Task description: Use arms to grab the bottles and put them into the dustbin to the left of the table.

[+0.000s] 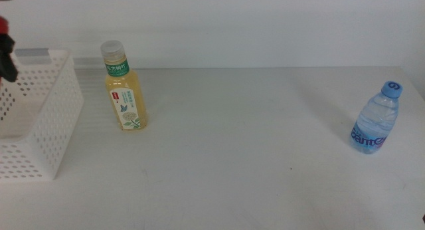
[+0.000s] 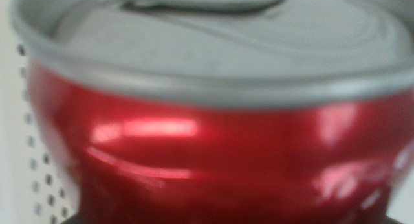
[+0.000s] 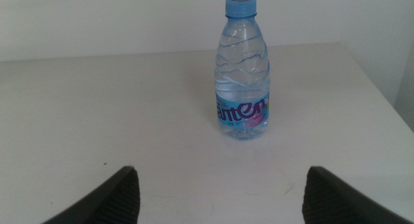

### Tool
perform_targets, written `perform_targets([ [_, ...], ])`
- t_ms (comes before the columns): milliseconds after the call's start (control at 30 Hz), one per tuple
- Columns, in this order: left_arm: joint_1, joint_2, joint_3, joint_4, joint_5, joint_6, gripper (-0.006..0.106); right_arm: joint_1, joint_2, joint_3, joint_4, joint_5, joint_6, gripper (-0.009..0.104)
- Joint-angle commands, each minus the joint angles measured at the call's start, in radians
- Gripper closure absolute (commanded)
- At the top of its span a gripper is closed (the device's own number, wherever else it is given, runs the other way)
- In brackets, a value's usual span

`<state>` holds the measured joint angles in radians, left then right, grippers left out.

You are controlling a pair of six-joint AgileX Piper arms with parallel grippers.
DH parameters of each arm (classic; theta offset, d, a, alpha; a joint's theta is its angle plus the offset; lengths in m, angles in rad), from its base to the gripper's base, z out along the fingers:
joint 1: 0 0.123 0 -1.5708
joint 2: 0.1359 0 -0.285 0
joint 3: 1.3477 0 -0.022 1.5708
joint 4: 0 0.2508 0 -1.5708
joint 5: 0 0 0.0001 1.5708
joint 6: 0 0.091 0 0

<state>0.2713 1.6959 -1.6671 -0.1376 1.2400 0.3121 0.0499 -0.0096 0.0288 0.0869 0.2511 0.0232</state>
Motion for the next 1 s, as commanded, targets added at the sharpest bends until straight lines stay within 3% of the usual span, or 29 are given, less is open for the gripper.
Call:
perform_targets([
  [0,0.031,0.007,-0.088,-0.022,-0.012,0.004,0.105,-0.007,-0.027,-0.009,-0.006,-0.073,-0.013,0.029],
  [700,0.058,0.319,-0.122,0.018,-0.142,0.004,0.104,-0.007,-0.027,-0.009,-0.006,-0.073,-0.013,0.029],
  [833,0.057,0.332,-0.123,-0.008,-0.161,0.006,0.093,-0.007,-0.027,-0.009,-0.006,-0.073,-0.013,0.029],
  [967,0.057,0.332,-0.123,-0.012,-0.167,0.006,0.067,-0.007,-0.027,-0.009,-0.006,-0.073,-0.013,0.029],
])
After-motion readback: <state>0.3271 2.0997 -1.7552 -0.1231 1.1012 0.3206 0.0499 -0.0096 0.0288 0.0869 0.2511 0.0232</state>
